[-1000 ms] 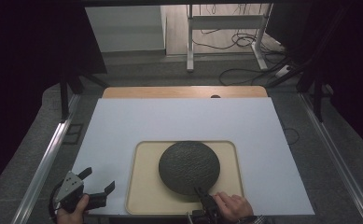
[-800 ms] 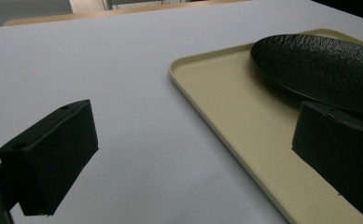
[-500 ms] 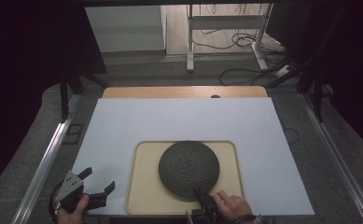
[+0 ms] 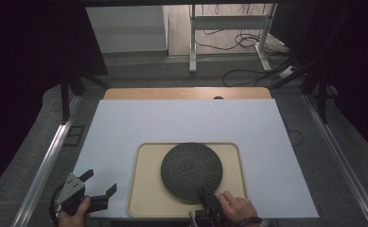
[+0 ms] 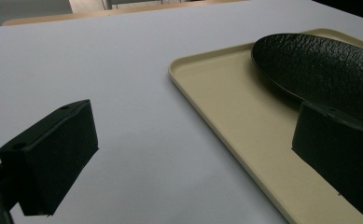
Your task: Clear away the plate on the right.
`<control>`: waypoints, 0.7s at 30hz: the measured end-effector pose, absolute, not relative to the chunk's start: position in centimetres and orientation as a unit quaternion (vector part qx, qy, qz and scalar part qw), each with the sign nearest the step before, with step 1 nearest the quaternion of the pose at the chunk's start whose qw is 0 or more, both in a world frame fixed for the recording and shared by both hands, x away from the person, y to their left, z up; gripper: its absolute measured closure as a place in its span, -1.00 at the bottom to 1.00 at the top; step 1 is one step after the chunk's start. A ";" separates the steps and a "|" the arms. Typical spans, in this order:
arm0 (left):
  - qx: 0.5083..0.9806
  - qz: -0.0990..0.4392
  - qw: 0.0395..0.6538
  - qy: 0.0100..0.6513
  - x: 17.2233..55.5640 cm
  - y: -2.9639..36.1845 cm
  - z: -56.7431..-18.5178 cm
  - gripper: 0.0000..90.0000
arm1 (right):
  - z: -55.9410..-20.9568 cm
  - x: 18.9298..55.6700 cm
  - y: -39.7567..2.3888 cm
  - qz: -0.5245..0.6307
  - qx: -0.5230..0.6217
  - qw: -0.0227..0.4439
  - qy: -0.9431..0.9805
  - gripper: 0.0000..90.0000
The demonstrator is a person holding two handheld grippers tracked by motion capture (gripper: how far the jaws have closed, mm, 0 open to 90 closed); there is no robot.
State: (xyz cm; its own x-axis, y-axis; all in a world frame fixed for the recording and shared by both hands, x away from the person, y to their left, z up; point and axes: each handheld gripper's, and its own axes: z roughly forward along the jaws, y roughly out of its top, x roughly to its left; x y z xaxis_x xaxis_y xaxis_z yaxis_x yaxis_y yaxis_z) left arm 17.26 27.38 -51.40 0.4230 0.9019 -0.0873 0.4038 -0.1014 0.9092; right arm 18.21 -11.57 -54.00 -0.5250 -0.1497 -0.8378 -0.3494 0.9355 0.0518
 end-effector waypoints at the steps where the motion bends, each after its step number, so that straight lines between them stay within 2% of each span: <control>1: 0.695 0.260 0.478 0.470 17.3 27.4 -51.4 -1.00 | -53.9 18.2 -11.6 0.107 -0.147 0.466 0.866 0.43; 21: 0.695 0.261 0.477 0.470 17.2 27.4 -51.4 -1.00 | -52.8 17.8 -12.2 0.109 -0.152 0.454 0.871 0.35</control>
